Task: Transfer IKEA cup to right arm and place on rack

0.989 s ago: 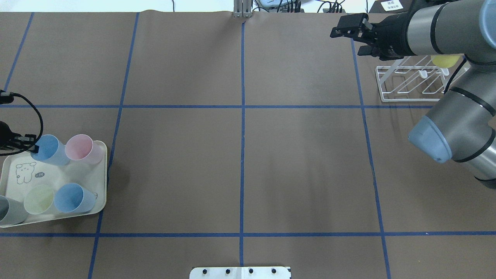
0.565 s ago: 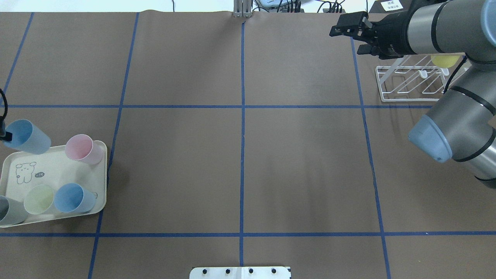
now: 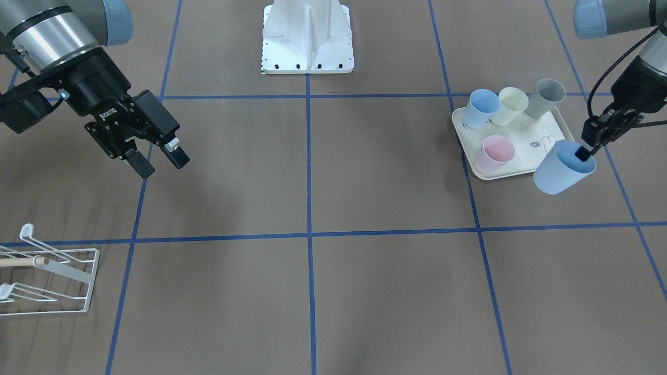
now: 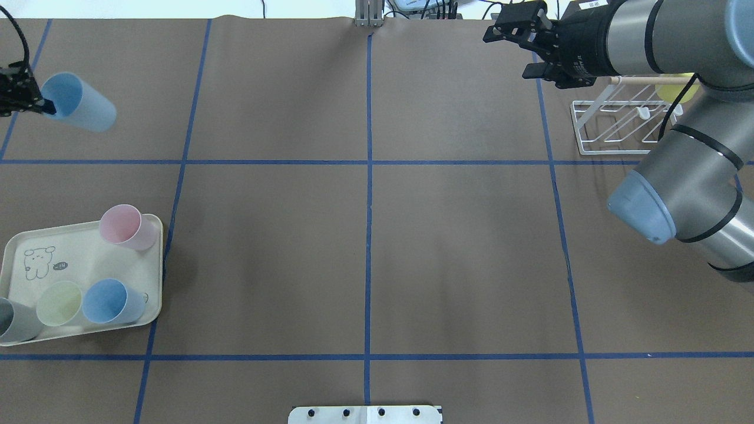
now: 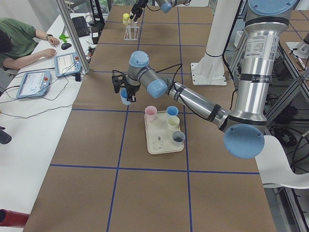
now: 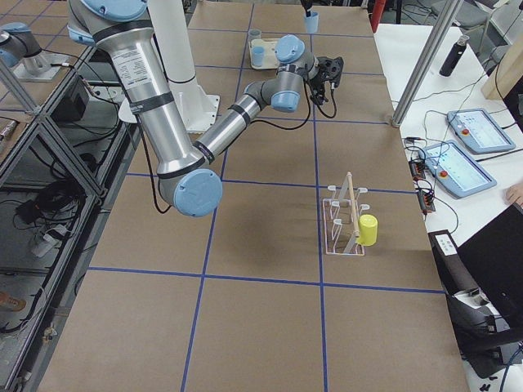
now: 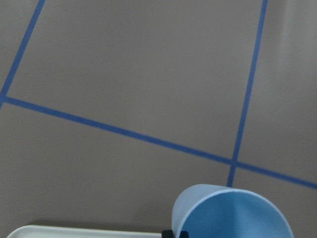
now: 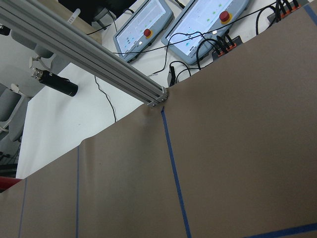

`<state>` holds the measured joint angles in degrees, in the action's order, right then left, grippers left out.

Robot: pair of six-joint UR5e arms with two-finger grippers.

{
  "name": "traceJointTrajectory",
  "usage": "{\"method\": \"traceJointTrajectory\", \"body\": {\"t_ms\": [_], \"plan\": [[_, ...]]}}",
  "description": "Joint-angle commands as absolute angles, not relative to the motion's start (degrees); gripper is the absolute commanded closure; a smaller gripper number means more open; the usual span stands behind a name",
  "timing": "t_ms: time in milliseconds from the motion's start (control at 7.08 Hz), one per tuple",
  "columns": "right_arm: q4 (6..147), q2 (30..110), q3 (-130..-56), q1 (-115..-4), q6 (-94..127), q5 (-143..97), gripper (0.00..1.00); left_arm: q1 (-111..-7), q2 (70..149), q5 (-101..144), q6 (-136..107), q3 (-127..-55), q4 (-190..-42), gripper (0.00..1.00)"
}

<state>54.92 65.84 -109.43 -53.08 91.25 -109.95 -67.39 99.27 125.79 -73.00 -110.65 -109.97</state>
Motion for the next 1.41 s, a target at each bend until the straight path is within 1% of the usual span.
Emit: {"method": "traceJointTrajectory", "body": {"t_ms": [0, 141, 282, 706, 989, 1130, 1271], "plan": [[54.76, 62.33, -109.42, -53.0, 98.74, -110.04, 0.0, -62.61, 106.94, 122.37, -98.05, -104.71, -126.55, 1.0], [49.62, 61.71, -108.64, -52.74, 103.4, -109.69, 0.0, -57.62, 108.27, 117.38, -107.66, -104.07, -133.18, 1.0], [43.74, 61.7, -107.5, -52.73, 108.49, -109.6, 0.0, -53.83, 110.72, 112.9, -115.24, -104.15, -136.37, 1.0], [35.96, 61.7, -107.05, -52.3, 117.31, -108.64, 0.0, -42.41, 113.46, 95.09, -135.64, -103.98, -152.08, 1.0], [32.71, 61.7, -106.88, -47.67, 119.35, -100.85, 0.0, -31.78, 118.36, 79.97, -140.43, -103.8, -155.82, 1.0], [32.61, 61.53, -106.7, -46.51, 119.88, -99.68, 0.0, -28.94, 118.91, 75.98, -140.54, -103.45, -160.01, 1.0], [29.74, 61.52, -105.92, -46.23, 121.88, -99.58, 0.0, -28.83, 118.83, 74.28, -140.54, -101.88, -164.83, 1.0]]}}
